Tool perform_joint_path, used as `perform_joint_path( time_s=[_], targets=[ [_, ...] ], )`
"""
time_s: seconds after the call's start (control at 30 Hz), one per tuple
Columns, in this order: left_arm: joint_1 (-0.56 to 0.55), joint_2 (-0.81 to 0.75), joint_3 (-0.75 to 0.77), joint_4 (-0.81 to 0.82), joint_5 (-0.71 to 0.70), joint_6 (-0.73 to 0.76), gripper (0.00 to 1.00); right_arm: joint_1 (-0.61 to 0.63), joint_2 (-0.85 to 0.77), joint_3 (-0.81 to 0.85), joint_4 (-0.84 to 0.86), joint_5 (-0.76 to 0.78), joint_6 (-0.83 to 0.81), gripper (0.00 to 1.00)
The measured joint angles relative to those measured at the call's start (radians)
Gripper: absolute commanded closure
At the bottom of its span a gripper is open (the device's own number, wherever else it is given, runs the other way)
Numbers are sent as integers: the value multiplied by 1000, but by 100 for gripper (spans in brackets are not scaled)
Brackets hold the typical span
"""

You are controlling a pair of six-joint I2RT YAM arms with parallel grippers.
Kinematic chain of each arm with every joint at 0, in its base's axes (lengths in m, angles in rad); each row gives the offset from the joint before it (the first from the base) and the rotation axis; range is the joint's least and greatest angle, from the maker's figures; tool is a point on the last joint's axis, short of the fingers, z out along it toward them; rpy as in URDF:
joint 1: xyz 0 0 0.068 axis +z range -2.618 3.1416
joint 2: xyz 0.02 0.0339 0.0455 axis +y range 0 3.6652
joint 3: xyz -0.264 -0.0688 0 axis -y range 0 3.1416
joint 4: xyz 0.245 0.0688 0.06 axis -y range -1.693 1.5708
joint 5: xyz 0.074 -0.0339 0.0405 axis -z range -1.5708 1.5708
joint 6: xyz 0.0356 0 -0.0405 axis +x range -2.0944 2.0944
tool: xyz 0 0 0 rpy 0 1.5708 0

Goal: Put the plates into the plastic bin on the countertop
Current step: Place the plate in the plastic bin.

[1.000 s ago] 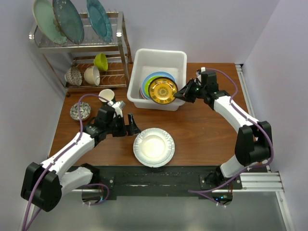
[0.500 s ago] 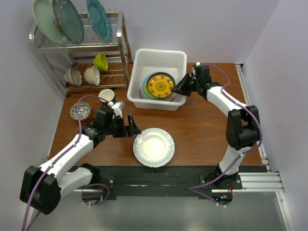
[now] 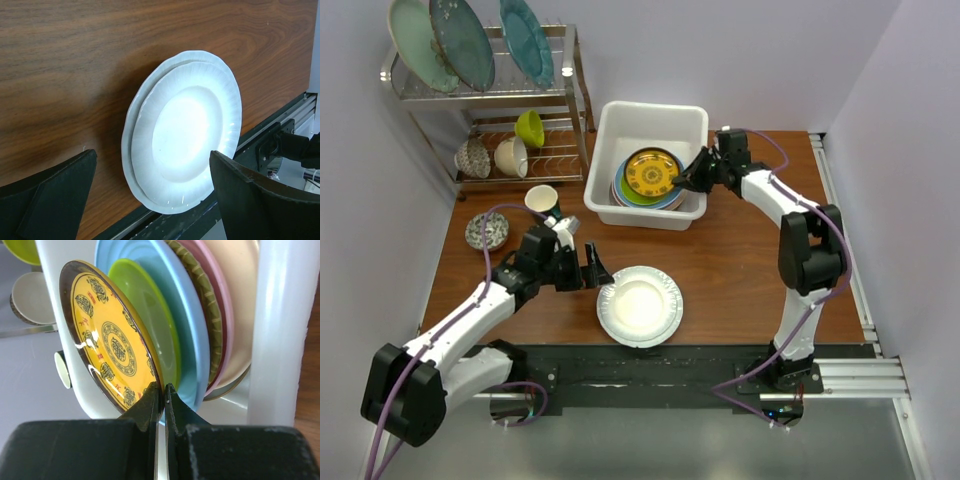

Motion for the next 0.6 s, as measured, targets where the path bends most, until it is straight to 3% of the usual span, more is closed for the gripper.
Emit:
perform_joint_path(
  time_s=[0.43, 0.53, 0.6],
  targets=[
    [0, -18, -31, 6, 3, -10, 0, 0, 42, 33, -24, 18, -7, 90],
    [0, -18, -31, 8, 6, -10, 0, 0, 42, 33, -26, 16, -11, 56],
    [0, -18, -31, 8, 8, -10, 0, 0, 42, 33, -23, 11, -7, 45]
  ],
)
